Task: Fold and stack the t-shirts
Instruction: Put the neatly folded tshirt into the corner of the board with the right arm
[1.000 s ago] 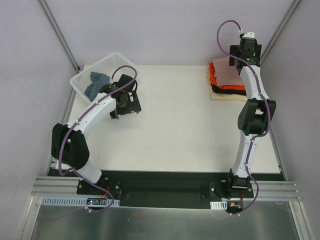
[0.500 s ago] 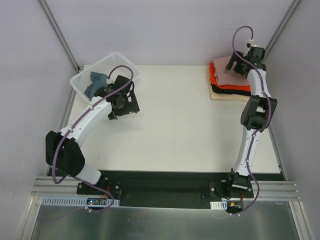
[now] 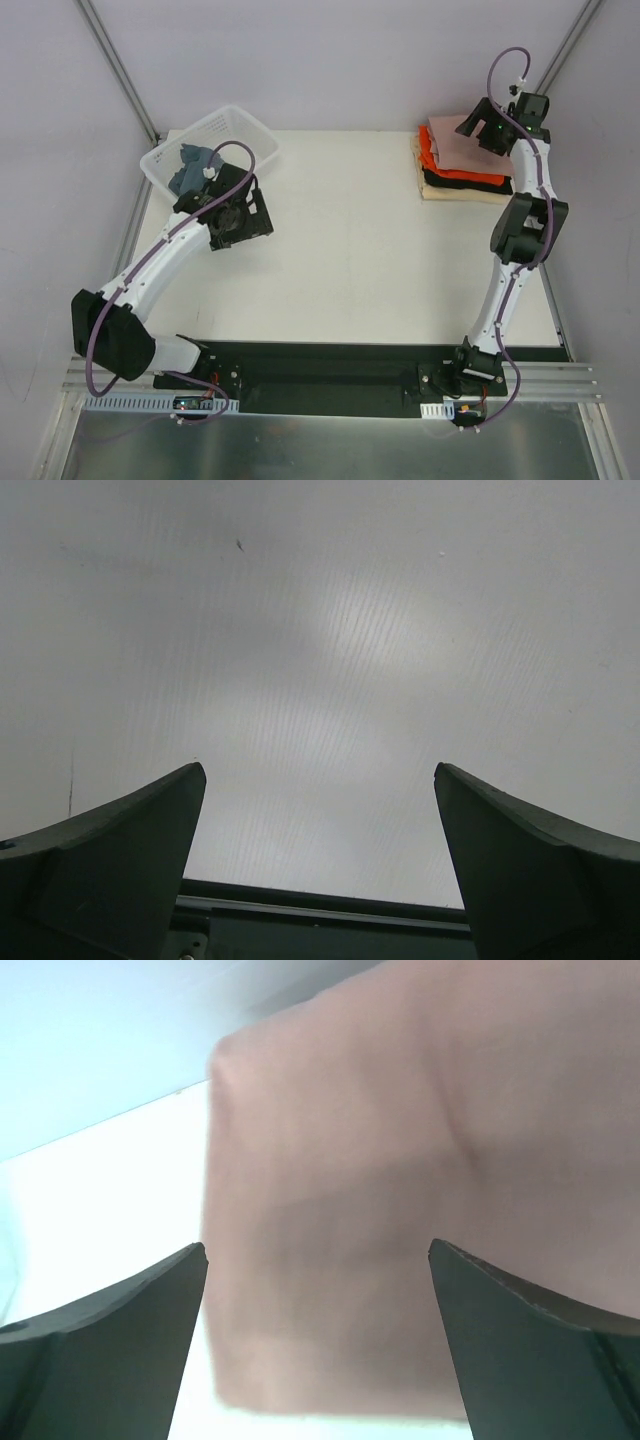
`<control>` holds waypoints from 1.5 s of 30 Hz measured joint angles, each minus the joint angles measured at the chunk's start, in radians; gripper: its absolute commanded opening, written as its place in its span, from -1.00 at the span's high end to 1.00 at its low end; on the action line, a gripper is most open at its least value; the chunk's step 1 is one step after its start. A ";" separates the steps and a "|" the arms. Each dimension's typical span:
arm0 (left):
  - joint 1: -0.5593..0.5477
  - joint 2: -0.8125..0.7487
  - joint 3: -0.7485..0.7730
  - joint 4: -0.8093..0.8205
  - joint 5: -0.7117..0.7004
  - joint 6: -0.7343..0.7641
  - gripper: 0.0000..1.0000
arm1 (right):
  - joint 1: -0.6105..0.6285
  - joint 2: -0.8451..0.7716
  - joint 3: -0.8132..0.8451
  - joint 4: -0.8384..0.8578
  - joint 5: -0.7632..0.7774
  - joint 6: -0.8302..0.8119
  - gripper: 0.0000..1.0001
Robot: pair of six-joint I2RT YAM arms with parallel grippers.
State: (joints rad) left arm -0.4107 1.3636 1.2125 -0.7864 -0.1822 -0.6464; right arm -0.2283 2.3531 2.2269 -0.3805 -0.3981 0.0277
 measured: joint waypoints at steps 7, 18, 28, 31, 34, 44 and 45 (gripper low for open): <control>0.000 -0.177 -0.066 0.004 -0.002 -0.001 -0.99 | 0.019 -0.443 -0.378 0.004 0.006 0.004 -0.93; 0.000 -0.366 -0.237 0.026 -0.001 -0.034 -0.99 | 0.348 -1.253 -1.320 0.131 0.259 0.037 -0.93; 0.000 -0.575 -0.473 0.142 0.064 -0.062 -0.99 | 0.396 -1.622 -1.772 0.152 0.315 0.092 -0.93; 0.000 -0.601 -0.552 0.183 0.102 -0.071 -0.99 | 0.396 -1.716 -1.831 0.167 0.319 0.101 -0.93; 0.000 -0.621 -0.606 0.216 0.129 -0.073 -0.99 | 0.396 -1.785 -1.864 0.166 0.332 0.104 -0.93; -0.001 -0.688 -0.682 0.349 0.166 -0.073 -0.99 | 0.396 -1.825 -1.881 0.175 0.369 0.103 -0.93; 0.000 -0.692 -0.684 0.357 0.166 -0.072 -0.99 | 0.396 -1.825 -1.883 0.175 0.377 0.103 -0.93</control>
State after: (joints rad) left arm -0.4110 0.6716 0.5289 -0.4290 -0.0166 -0.7181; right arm 0.1677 0.5282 0.3435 -0.2054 -0.0216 0.1310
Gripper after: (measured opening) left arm 0.993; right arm 0.966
